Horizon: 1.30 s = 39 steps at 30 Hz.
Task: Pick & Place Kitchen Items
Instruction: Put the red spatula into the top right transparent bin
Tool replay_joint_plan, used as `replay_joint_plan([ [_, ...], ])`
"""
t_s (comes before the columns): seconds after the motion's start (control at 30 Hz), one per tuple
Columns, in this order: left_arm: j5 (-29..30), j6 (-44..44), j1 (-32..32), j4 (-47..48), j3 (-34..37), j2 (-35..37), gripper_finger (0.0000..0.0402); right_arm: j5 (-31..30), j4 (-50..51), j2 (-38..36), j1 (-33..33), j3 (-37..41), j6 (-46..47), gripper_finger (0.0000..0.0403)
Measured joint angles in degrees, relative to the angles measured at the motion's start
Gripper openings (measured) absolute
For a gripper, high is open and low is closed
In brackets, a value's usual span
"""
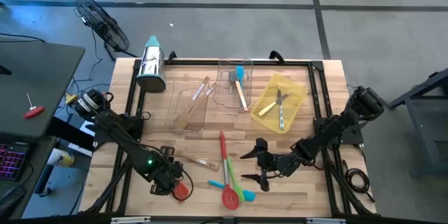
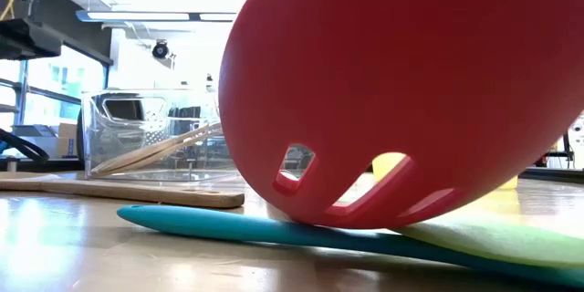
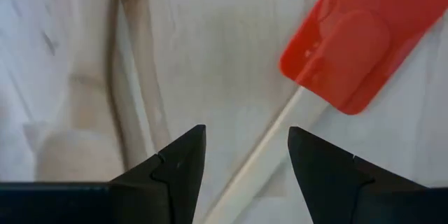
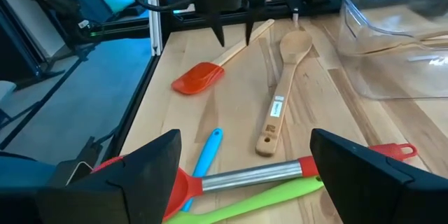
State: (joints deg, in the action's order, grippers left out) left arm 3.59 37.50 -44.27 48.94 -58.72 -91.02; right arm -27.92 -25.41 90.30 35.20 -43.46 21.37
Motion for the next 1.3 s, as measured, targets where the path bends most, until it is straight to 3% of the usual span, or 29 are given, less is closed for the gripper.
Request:
replay_joint_plan([
  [0.23, -1.77, 2.88, -1.94, -0.87, 0.00, 0.00, 0.0198, 0.30, -1.23, 0.00, -0.42, 0.00, -0.05, 0.0310],
  [0.53, -1.57, 3.27, -6.15, -0.90, 0.00, 0.00, 0.0198, 6.99, -6.96, 0.00, -0.37, 0.00, -0.14, 0.0310],
  [0.67, -1.53, 3.65, -8.15, -0.78, 0.00, 0.00, 0.0198, 7.10, -7.90, 0.38, -0.35, 0.00, 0.87, 0.0310],
  [0.9, -3.19, 19.60, -9.02, 3.39, 0.00, 0.00, 0.0198, 7.31, -14.90, 5.90, 0.11, 0.00, 3.02, 0.0310],
  [1.1, -6.03, 19.75, -9.09, 4.44, 0.00, 0.00, 0.0198, 8.63, -24.55, 10.55, 0.33, 0.00, 2.89, 0.0310],
  [1.3, -5.75, 17.15, -9.40, 5.24, 0.00, 0.00, 0.0198, 8.59, -28.02, 11.37, 0.42, 0.00, 2.91, 0.0310],
])
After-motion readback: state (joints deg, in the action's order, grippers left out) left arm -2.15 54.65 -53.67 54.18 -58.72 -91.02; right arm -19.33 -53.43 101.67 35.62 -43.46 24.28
